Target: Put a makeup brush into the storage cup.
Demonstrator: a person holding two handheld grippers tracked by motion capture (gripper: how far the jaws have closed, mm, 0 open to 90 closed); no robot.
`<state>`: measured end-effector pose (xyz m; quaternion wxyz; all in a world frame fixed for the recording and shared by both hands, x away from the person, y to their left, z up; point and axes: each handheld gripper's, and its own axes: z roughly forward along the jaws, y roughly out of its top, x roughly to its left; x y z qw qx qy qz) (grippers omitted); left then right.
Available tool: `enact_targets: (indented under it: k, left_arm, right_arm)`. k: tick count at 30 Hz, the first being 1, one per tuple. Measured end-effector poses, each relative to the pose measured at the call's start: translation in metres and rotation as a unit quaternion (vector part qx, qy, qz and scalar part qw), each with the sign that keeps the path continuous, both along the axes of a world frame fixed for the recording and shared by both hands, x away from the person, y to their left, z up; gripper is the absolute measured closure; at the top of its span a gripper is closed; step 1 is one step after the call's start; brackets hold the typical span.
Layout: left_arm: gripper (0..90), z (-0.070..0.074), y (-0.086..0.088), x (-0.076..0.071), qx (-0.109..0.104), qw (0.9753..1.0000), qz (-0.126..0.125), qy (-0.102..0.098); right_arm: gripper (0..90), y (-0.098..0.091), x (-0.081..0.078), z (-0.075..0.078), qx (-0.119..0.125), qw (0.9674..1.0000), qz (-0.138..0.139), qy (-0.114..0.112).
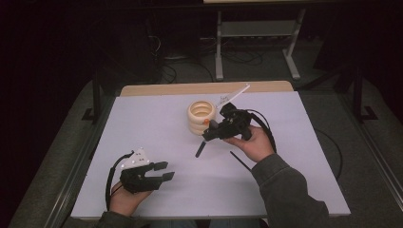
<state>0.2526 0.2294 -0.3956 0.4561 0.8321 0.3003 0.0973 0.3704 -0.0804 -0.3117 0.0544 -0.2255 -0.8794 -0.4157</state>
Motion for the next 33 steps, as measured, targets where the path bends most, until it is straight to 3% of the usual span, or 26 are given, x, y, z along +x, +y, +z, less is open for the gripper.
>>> enact_targets:
  k: [12, 15, 17, 23, 31, 33]
  left_arm:
    - [49.1, 0.0, 0.012, 0.001, -0.003, 0.9996, 0.026, -0.005]
    - [48.9, -0.001, 0.014, 0.002, -0.007, 0.9995, 0.031, -0.002]
    - [48.4, -0.003, 0.016, 0.003, 0.009, 0.9995, 0.029, -0.003]
    - [47.7, -0.002, 0.018, 0.002, 0.006, 0.9995, 0.032, -0.003]
    - [46.6, -0.002, 0.02, 0.003, 0.011, 0.9993, 0.037, -0.005]
    - [46.5, -0.002, 0.021, 0.003, 0.001, 0.9992, 0.041, -0.005]
  right_arm:
    - [77.2, 0.005, 0.015, 0.019, -0.007, 0.9998, -0.015, -0.009]
    - [77.2, 0.007, 0.019, 0.025, -0.013, 0.9996, -0.012, -0.02]
    - [77.3, 0.008, 0.022, 0.032, -0.014, 0.9995, -0.018, -0.02]
    - [77.3, 0.008, 0.028, 0.047, -0.013, 0.9986, -0.028, -0.043]
    - [77.3, 0.01, 0.037, 0.064, -0.017, 0.9973, -0.042, -0.058]
    - [77.3, 0.011, 0.037, 0.067, -0.014, 0.9976, -0.05, -0.047]
